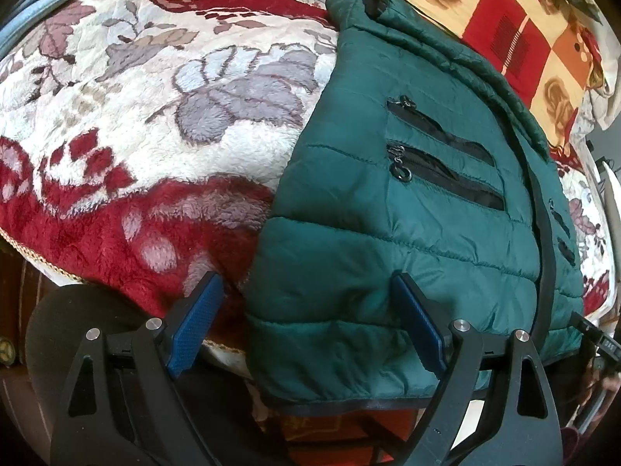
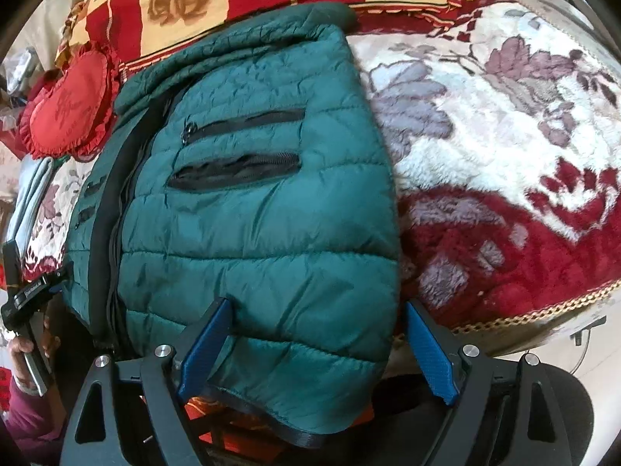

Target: Fold large clothes

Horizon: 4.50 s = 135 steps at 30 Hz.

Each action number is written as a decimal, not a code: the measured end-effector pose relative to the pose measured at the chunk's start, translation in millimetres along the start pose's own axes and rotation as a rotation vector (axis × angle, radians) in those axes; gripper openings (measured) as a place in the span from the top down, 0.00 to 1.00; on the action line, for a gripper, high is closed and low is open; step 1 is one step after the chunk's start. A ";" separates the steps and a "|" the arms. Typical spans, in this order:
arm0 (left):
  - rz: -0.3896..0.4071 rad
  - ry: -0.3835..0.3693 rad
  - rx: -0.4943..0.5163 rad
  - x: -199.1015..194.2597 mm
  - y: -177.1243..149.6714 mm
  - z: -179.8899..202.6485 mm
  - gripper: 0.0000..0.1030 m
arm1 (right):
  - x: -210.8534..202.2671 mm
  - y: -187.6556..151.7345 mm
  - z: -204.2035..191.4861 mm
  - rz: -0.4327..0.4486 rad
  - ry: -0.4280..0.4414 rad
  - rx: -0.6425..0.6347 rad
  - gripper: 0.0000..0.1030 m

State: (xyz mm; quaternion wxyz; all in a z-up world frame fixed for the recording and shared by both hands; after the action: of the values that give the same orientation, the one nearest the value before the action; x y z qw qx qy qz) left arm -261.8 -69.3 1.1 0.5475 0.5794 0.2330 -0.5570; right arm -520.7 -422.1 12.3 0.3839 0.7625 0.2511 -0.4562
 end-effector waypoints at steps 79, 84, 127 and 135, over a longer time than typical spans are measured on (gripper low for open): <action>0.410 0.118 0.042 -47.8 244.6 82.4 0.88 | -40.1 276.8 -18.3 0.365 -0.059 -0.032 0.84; 0.394 0.137 0.015 -24.8 270.5 85.2 0.88 | -19.0 305.3 -12.3 0.358 -0.104 -0.008 0.84; 0.370 0.044 -0.047 55.4 302.8 96.7 0.25 | 76.8 332.4 -113.3 0.332 -0.061 -0.279 0.31; 0.301 0.203 0.025 107.0 308.4 102.4 0.23 | 146.8 363.9 -136.9 0.275 -0.187 -0.280 0.36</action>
State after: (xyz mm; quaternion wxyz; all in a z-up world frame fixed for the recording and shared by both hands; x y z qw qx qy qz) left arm -1.5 -287.3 42.9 0.5914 0.6676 0.1907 -0.4102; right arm -117.9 -516.6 51.2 0.5663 0.6831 0.1692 -0.4290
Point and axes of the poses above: each gripper's, at about its wrist camera, not at the fingertips, and x roughly the way its jaws point, z to its right, y to its top, the point moved 4 cm from there along x, roughly the way its jaws point, and after that the axes turned 1 degree about y, right-handed, at the moved point
